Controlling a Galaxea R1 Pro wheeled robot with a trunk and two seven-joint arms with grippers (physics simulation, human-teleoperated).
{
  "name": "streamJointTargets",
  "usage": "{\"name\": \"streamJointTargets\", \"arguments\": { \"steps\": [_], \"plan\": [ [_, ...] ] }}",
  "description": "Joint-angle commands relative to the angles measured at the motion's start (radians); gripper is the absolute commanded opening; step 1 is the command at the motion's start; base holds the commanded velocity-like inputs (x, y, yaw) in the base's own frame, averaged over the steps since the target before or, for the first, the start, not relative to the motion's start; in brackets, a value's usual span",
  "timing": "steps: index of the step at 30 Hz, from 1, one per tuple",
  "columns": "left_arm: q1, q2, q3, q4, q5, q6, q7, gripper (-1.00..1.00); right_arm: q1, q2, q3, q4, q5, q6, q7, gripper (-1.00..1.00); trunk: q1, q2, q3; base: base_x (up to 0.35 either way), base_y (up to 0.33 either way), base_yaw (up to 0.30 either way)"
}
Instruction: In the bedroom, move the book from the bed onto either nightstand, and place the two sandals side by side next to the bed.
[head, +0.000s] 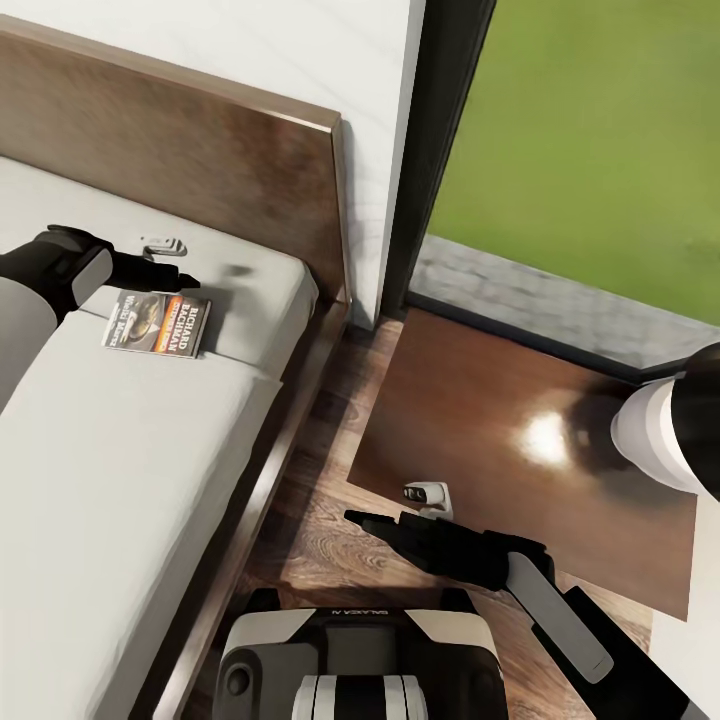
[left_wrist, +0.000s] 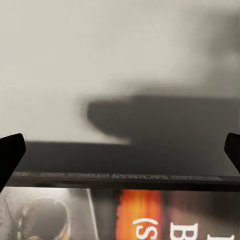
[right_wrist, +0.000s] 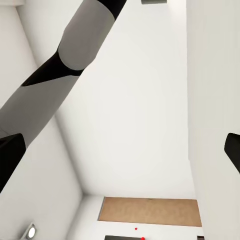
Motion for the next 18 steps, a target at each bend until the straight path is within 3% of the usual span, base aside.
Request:
{"name": "streamJointTargets", "arguments": {
  "steps": [1,18],
  "plan": [
    [0.0,0.001,-0.008,-0.002,0.01,0.006,-0.001,1.0,-0.001,-0.001,0.002,0.0,-0.009,0.007,-0.002,1.0,0.0,0.0,0.0,0.0,0.0,0.0],
    [0.003,0.001,-0.008,-0.002,0.01,0.005,-0.001,1.0,-0.001,-0.001,0.002,0.0,-0.009,0.007,-0.001,1.0,0.0,0.0,-0.001,0.0,0.0,0.0]
  ]
}}
